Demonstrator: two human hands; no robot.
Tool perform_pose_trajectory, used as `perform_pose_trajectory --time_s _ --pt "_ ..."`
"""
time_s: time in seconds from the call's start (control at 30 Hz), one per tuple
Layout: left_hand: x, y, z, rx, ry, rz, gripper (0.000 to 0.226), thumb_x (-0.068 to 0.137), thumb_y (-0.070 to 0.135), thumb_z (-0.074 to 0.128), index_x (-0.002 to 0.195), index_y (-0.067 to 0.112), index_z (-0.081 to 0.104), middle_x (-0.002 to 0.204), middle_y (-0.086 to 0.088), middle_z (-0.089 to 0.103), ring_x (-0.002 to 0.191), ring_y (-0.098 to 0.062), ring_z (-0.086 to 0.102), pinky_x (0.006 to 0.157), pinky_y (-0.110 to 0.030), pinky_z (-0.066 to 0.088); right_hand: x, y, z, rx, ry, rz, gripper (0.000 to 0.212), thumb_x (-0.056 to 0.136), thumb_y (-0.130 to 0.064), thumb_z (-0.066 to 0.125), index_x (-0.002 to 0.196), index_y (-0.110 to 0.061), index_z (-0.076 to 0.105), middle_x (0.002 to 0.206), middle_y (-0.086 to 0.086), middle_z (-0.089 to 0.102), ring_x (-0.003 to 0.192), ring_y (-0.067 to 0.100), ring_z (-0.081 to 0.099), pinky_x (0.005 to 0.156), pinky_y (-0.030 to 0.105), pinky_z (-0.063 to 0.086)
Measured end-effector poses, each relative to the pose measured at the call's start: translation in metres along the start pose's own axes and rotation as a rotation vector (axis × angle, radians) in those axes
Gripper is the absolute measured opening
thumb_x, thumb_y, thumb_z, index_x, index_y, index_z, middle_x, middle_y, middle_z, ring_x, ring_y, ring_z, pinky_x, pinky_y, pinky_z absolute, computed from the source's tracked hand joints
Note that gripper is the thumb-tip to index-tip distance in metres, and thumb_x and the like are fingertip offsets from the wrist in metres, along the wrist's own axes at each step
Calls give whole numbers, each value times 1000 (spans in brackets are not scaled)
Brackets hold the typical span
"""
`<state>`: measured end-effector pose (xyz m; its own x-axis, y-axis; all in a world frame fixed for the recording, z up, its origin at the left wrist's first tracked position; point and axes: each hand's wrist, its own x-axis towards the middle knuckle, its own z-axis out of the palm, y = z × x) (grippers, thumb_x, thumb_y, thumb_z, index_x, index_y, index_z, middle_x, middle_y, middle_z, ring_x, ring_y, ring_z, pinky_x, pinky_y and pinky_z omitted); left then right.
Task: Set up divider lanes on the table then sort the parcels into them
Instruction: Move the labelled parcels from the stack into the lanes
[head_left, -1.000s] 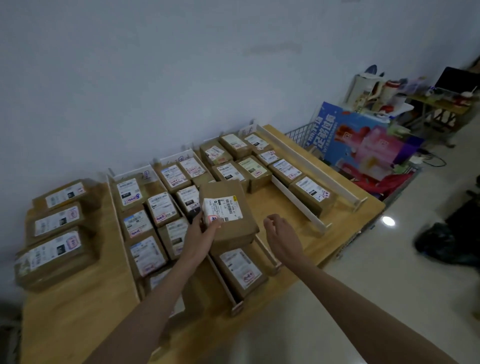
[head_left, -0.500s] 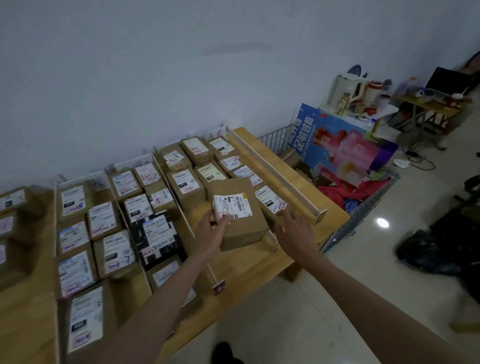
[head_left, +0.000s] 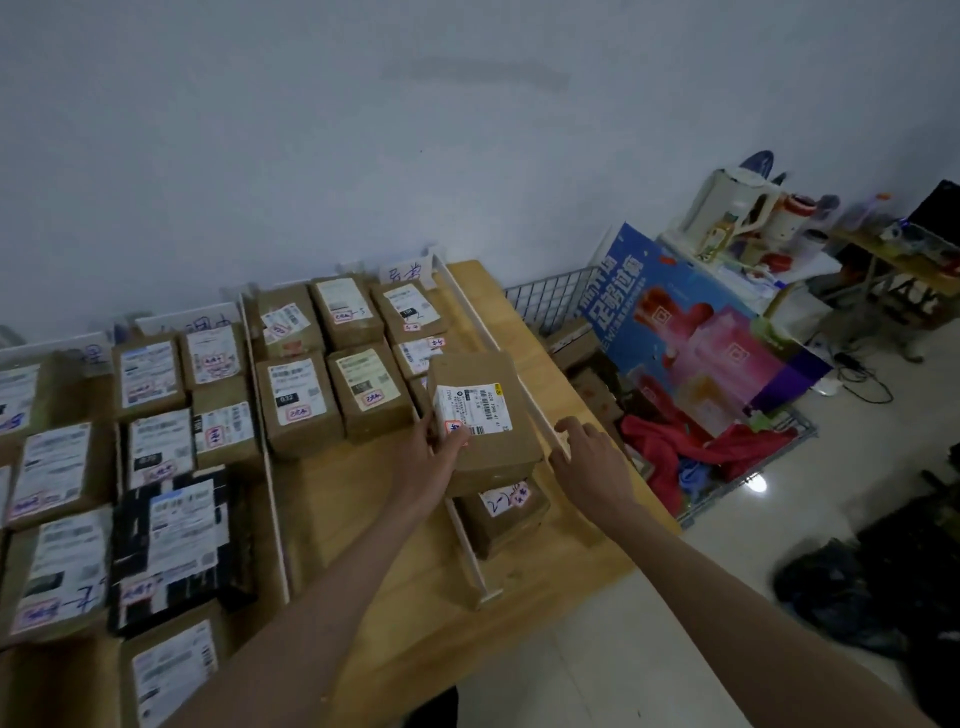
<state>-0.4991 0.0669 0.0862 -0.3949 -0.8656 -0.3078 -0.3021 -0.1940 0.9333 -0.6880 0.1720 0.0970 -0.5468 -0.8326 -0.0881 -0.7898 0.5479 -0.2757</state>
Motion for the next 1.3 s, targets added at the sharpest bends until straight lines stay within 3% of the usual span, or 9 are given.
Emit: perform_pose_trajectory --time_s 0.17,0.37,0.5,0.67,0.8,1.0,1.13,1.2,1.3 --pt "26 16 26 -23 34 -31 36 94 41 60 128 38 48 107 18 62 91 5 60 69 -16 46 60 23 7 1 -101 13 31 96 -21 57 125 -20 47 125 5 53 110 24 55 82 38 52" --pt "60 23 56 -41 145 -62 36 97 37 59 132 35 49 106 19 62 82 13 62 58 -3 45 129 46 34 -42 -192 -29 26 94 -20 60 115 -21 44 114 3 52 97 23 58 74 39 54" --pt "81 21 74 -114 238 -114 37 97 37 59 133 35 50 115 12 65 94 3 64 64 -11 51 165 59 56 -74 -301 -94 28 95 -19 58 117 -18 40 113 7 51 94 28 59 71 42 55" --pt "103 22 93 -160 335 -148 33 96 36 61 127 42 50 112 21 61 99 0 63 68 -10 52 200 64 83 -87 -407 -106 39 97 -23 53 129 -14 32 122 10 52 96 33 63 62 39 46" --pt "121 23 106 -176 375 -179 34 96 38 61 124 48 45 113 21 59 101 0 62 71 -12 54 214 68 99 -68 -442 -102 35 98 -17 46 130 -13 31 113 10 60 89 31 65 69 43 54" --pt "145 29 116 -173 400 -195 43 96 39 61 133 44 39 108 25 55 105 -6 62 82 -26 57 229 83 102 -11 -492 -118 44 93 -14 52 131 -12 28 104 11 60 87 32 63 70 44 55" --pt "161 28 122 -154 386 -223 50 88 56 63 134 51 43 119 16 60 111 -11 61 94 -43 55 236 94 99 -13 -505 -127 46 94 -13 53 132 -12 28 107 11 60 89 32 63 67 41 53" --pt "167 30 126 -152 392 -220 52 91 50 62 138 44 42 118 13 59 109 -9 60 93 -37 54 239 98 98 -4 -515 -118 47 93 -14 54 132 -12 28 105 11 60 89 32 63 68 42 54" --pt "173 34 130 -105 383 -207 52 95 43 59 144 34 41 119 10 58 108 -10 59 79 -21 51 242 99 95 -6 -543 -118 48 92 -16 55 131 -12 28 105 12 60 90 34 62 66 40 51"
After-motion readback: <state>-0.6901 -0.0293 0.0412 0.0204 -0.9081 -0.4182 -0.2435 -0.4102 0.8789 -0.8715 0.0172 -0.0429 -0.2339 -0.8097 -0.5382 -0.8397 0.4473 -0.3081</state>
